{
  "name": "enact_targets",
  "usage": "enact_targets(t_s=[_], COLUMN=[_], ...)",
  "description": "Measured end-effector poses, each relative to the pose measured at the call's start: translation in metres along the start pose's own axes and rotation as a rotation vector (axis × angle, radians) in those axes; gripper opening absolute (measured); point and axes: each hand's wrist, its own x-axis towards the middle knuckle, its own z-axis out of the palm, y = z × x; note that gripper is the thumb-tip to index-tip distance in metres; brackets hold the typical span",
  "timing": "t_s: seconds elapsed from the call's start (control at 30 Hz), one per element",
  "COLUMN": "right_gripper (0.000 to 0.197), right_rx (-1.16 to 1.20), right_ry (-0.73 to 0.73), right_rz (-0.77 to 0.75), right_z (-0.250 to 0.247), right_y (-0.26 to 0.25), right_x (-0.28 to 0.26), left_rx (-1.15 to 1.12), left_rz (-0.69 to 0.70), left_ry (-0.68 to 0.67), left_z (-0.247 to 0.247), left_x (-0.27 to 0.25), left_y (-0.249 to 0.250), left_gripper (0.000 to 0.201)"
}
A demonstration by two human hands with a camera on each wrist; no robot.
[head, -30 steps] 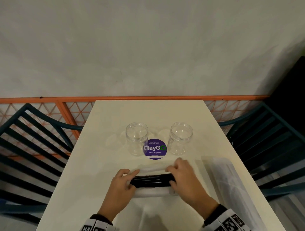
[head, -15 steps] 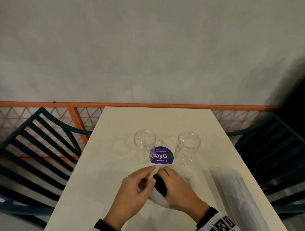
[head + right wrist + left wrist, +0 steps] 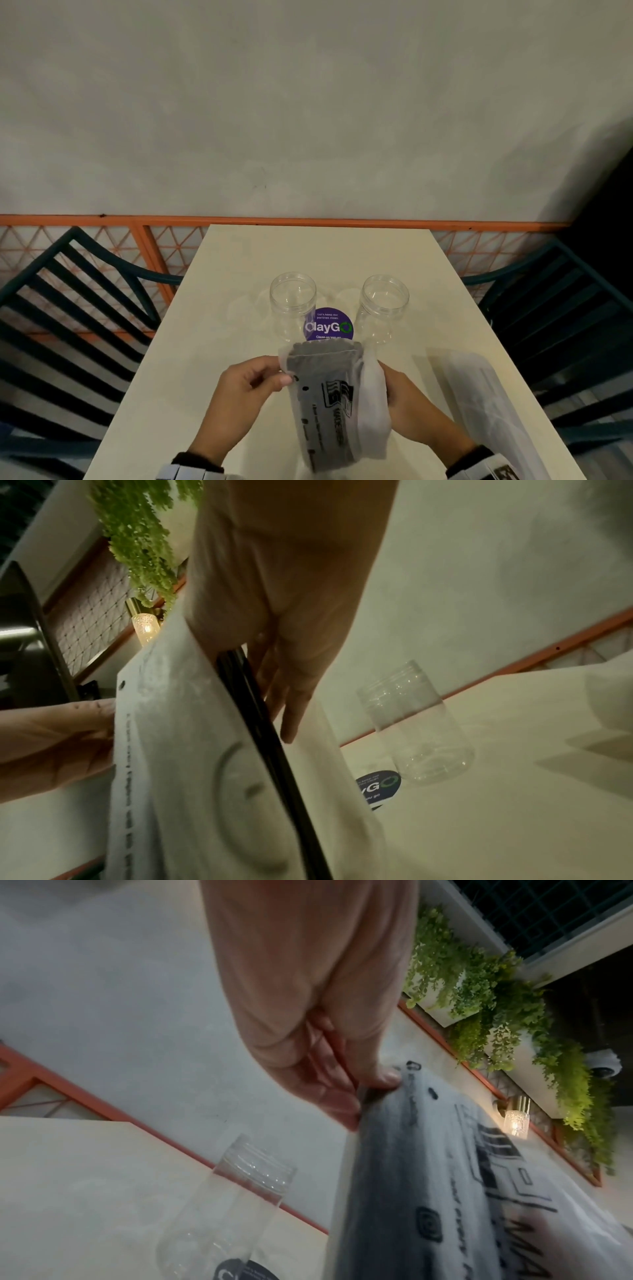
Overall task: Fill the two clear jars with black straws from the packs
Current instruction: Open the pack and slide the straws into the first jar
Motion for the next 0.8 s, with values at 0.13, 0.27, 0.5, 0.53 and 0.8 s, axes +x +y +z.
enact_targets(t_s=[0.13, 0.27, 0.5, 0.53, 0.8], right_gripper=[0.045, 0.066, 0.048, 0.039, 0.048], right_rx=[0.008, 0.051, -0.019, -0.023, -0.064], right_ry=[0.008, 0.026, 0.03, 0.022, -0.012], right_rz=[0.001, -0.05, -0.029, -0.025, -0.026], right_z=[-0.005, -0.002, 0.002, 0.002, 0.004], right_y=[0.0, 0.001, -0.009, -0.007, 0.009], right_x=[-0.002, -0.002, -0.006, -0.006, -0.007], left_rx=[0.029, 0.016, -0.142, -0.165, -0.158], left_rz=[0.041, 0.073, -0.063, -0.067, -0.033], left_ry=[0.06, 0.047, -0.004, -0.025, -0.004], left_z=[0.004, 0.01, -0.002, -0.004, -0.005], left_x=[-0.002, -0.004, -0.005, -0.005, -0.005], left_y=[-0.006, -0.01, -0.013, -0.01, -0.013], left_gripper=[0.027, 0.027, 0.015, 0.018, 0.011])
